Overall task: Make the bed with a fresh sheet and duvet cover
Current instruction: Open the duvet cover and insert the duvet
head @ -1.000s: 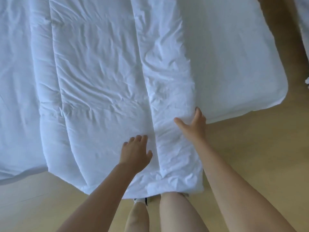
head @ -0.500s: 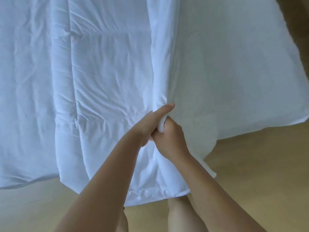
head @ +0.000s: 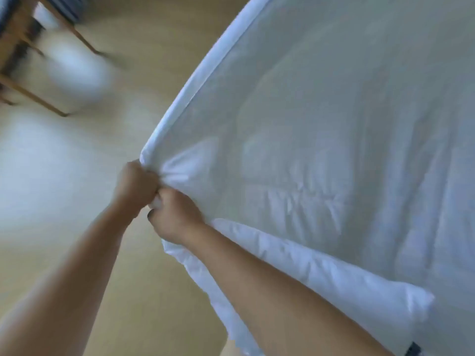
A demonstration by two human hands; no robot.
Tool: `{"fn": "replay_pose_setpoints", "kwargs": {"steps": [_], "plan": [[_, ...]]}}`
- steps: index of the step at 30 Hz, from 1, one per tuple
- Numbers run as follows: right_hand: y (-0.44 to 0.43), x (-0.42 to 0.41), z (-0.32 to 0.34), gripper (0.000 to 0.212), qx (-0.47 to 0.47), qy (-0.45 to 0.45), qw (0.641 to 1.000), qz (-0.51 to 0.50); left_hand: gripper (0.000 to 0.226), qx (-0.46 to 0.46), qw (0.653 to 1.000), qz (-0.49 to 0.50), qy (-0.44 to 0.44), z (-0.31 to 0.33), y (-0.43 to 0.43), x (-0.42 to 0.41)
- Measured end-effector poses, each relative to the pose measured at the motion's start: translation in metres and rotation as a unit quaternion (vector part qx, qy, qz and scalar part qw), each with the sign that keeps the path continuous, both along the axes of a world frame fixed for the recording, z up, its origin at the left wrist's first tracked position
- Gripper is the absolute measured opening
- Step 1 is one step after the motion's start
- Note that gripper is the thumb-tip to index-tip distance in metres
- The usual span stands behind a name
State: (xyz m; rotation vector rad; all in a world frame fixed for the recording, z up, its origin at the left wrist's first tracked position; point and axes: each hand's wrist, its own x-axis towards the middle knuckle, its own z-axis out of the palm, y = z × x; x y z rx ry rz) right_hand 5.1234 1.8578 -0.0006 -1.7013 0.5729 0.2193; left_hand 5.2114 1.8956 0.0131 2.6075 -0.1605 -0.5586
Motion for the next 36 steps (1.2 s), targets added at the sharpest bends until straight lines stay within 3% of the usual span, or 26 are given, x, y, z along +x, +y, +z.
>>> {"fn": "replay_pose_setpoints", "kwargs": {"steps": [2, 5, 7, 9, 11, 13, 15, 17, 19, 22, 25, 28, 32, 36], "plan": [[0.052, 0.034, -0.012, 0.028, 0.004, 0.048, 0.997, 0.066, 0.024, 0.048, 0.998, 0.026, -0.012, -0.021, 0.053, 0.028], [0.06, 0.031, -0.045, 0.027, -0.004, 0.066, 0.996, 0.064, 0.023, 0.086, 0.996, 0.007, 0.027, -0.077, 0.05, 0.046], [0.028, -0.002, -0.075, 0.031, -0.07, 0.079, 0.992, 0.069, 0.036, 0.121, 0.991, -0.022, 0.055, -0.113, 0.026, 0.037], [-0.023, -0.058, -0.101, 0.033, -0.17, 0.146, 0.975, -0.003, 0.053, 0.125, 0.984, -0.105, 0.068, -0.142, 0.002, 0.008], [-0.078, -0.123, -0.11, 0.034, -0.286, 0.217, 0.924, -0.131, 0.062, 0.089, 0.974, -0.182, 0.106, -0.159, -0.021, -0.04], [-0.123, -0.182, -0.11, 0.047, -0.351, 0.322, 0.848, -0.23, 0.066, 0.07, 0.96, -0.23, 0.146, -0.167, -0.043, -0.097], [-0.154, -0.227, -0.106, 0.072, -0.32, 0.434, 0.786, -0.304, 0.068, 0.076, 0.949, -0.263, 0.153, -0.165, -0.059, -0.15], [-0.171, -0.262, -0.106, 0.092, -0.234, 0.49, 0.757, -0.364, 0.07, 0.061, 0.942, -0.28, 0.172, -0.158, -0.072, -0.192], [-0.173, -0.283, -0.115, 0.103, -0.162, 0.503, 0.767, -0.363, 0.071, 0.029, 0.934, -0.303, 0.189, -0.15, -0.082, -0.223], [-0.166, -0.295, -0.144, 0.101, -0.16, 0.461, 0.804, -0.34, 0.068, -0.024, 0.933, -0.304, 0.193, -0.142, -0.097, -0.256], [-0.183, -0.302, -0.162, 0.059, -0.224, 0.43, 0.802, -0.348, 0.059, -0.024, 0.945, -0.276, 0.175, -0.141, -0.116, -0.277], [-0.212, -0.33, -0.163, 0.028, -0.183, 0.375, 0.831, -0.368, 0.057, -0.004, 0.947, -0.272, 0.171, -0.136, -0.143, -0.307], [-0.233, -0.398, -0.129, 0.033, -0.087, 0.226, 0.894, -0.378, 0.082, -0.03, 0.93, -0.269, 0.247, -0.103, -0.201, -0.376], [-0.27, -0.495, -0.067, 0.032, -0.066, 0.154, 0.9, -0.402, 0.102, -0.1, 0.924, -0.214, 0.301, -0.053, -0.268, -0.459]]}}
